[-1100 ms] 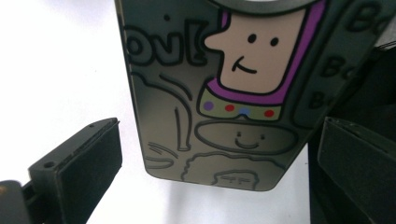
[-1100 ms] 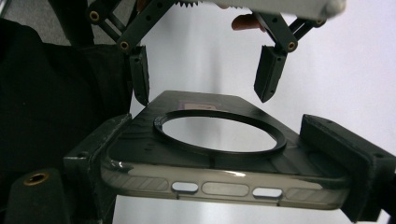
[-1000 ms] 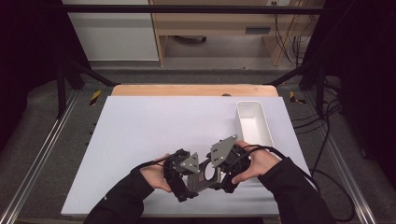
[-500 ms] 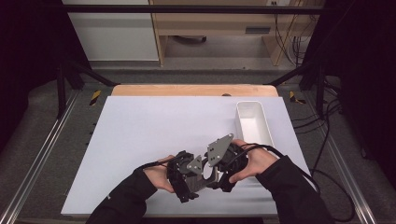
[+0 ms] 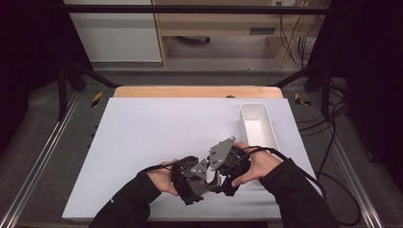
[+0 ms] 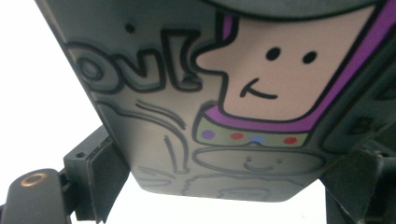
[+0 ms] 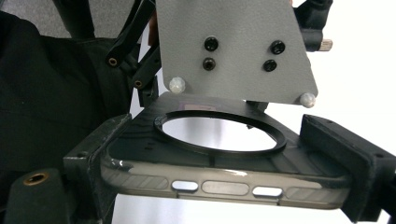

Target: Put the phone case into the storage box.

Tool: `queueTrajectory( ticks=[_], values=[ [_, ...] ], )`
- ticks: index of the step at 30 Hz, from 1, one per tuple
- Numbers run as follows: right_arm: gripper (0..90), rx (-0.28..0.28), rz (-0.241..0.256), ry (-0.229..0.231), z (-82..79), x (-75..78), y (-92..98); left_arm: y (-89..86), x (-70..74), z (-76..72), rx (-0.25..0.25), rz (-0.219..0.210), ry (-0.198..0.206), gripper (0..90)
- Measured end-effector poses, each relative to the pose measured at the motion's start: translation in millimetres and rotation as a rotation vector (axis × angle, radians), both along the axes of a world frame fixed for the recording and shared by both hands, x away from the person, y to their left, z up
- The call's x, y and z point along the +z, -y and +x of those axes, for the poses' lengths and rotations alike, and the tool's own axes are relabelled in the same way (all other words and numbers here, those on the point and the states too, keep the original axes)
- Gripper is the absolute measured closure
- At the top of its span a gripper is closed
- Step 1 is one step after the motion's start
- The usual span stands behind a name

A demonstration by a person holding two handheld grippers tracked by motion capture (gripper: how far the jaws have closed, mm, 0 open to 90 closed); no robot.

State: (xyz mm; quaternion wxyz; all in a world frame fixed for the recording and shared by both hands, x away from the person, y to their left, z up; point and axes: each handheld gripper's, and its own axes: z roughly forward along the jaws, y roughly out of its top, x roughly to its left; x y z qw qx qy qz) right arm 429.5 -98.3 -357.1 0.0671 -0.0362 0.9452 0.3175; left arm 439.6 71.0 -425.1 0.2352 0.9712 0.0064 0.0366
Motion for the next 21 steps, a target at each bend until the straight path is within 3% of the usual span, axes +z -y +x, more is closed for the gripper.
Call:
queueTrajectory(
  ticks=[8,21],
  values=[
    [11.9,-0.003,0.004,-0.007,0.1,0.1,0.4,-0.4,0.4,-1.0,-0.007,-0.007,0.011,11.4],
    [5.7,-0.01,0.086,-0.001,0.1,4.7,2.9,-3.3,2.2,-1.0,0.003,-0.031,0.02,11.6]
  ],
)
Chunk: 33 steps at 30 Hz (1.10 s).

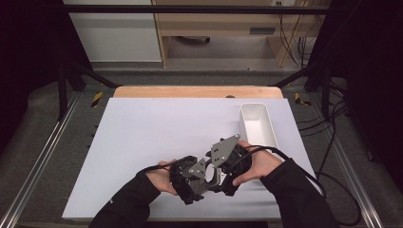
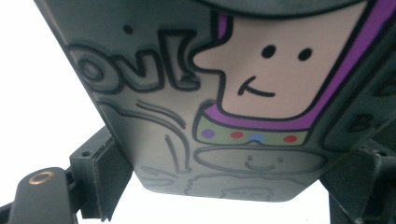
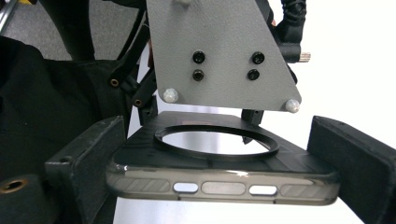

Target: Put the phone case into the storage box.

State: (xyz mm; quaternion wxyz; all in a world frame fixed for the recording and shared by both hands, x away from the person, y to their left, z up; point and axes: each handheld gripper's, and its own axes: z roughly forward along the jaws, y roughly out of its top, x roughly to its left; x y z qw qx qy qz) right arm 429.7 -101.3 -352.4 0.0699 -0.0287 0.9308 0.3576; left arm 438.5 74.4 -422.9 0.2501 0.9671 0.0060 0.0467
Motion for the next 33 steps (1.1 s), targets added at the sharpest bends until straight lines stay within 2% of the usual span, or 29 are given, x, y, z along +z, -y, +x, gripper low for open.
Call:
queueTrajectory(
  ticks=[8,14,19,25,33],
  values=[
    [3.5,-0.004,0.076,0.009,-3.7,7.5,6.8,-5.7,2.6,1.0,0.016,-0.023,0.0,11.6],
    [1.6,-0.055,0.153,0.043,-4.6,8.8,18.9,-9.5,1.6,1.5,0.026,-0.03,0.01,11.6],
    [1.5,-0.081,0.219,0.031,-4.9,7.1,30.7,-12.6,3.1,1.6,0.032,-0.049,0.007,11.6],
    [2.1,-0.104,0.276,0.024,-6.1,2.9,42.9,-18.7,1.5,3.3,0.048,-0.063,0.004,11.5],
    [2.6,-0.118,0.326,-0.001,-7.5,-8.3,48.6,-27.4,2.0,2.1,0.067,-0.127,0.0,11.5]
  ],
)
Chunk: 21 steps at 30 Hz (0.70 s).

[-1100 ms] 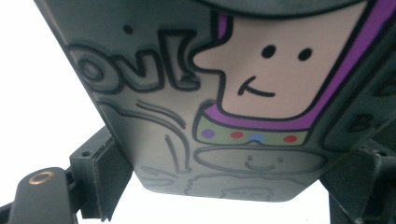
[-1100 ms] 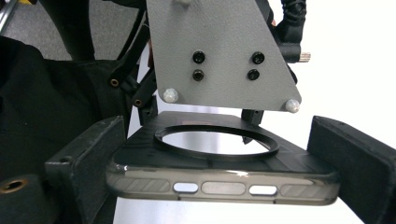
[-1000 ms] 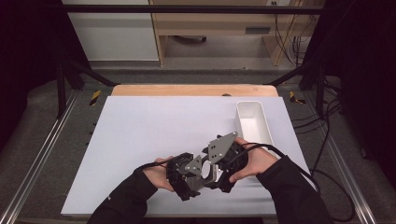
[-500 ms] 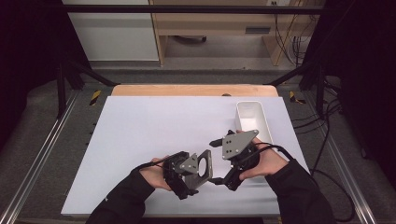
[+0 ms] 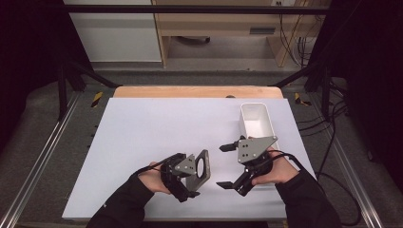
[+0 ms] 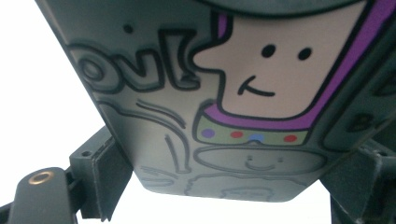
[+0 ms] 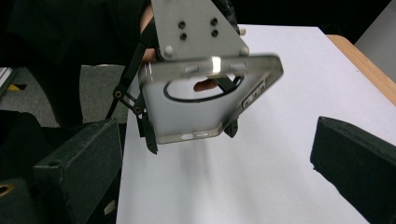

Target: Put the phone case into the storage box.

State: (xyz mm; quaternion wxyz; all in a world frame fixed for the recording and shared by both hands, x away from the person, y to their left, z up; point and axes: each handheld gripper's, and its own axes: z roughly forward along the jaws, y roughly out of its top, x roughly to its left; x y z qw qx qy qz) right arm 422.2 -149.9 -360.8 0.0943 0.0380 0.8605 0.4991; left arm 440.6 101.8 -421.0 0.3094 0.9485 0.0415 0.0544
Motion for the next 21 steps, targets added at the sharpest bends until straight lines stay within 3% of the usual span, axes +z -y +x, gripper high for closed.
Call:
queueTrajectory(
  ticks=[9,21],
  values=[
    [2.9,-0.038,0.045,-0.016,1.4,-13.0,0.7,-8.5,-1.3,-2.0,0.025,-0.086,0.002,11.5],
    [3.4,-0.02,0.075,-0.045,0.9,-20.9,-5.9,-16.7,-0.3,-2.3,0.039,-0.212,-0.016,11.5]
  ],
)
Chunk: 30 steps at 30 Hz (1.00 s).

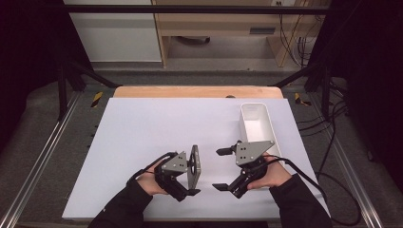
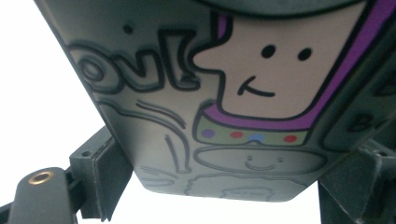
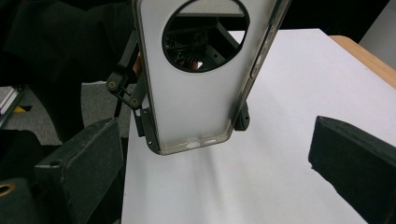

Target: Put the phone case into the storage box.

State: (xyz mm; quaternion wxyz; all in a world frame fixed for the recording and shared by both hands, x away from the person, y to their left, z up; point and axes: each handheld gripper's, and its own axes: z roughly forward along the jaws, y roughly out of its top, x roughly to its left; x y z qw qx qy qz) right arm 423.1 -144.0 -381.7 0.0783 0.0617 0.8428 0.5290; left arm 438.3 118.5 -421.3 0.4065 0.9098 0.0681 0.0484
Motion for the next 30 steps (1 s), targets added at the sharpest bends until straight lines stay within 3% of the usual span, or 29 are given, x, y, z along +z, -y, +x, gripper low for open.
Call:
queueTrajectory(
  ticks=[12,30],
  values=[
    [3.9,0.01,0.018,-0.038,2.1,-1.0,-5.1,-1.1,4.0,2.4,-0.02,-0.072,-0.027,11.6],
    [3.8,0.036,0.013,-0.047,4.4,8.2,-16.5,12.6,6.8,1.2,-0.079,-0.057,-0.032,11.7]
  ],
)
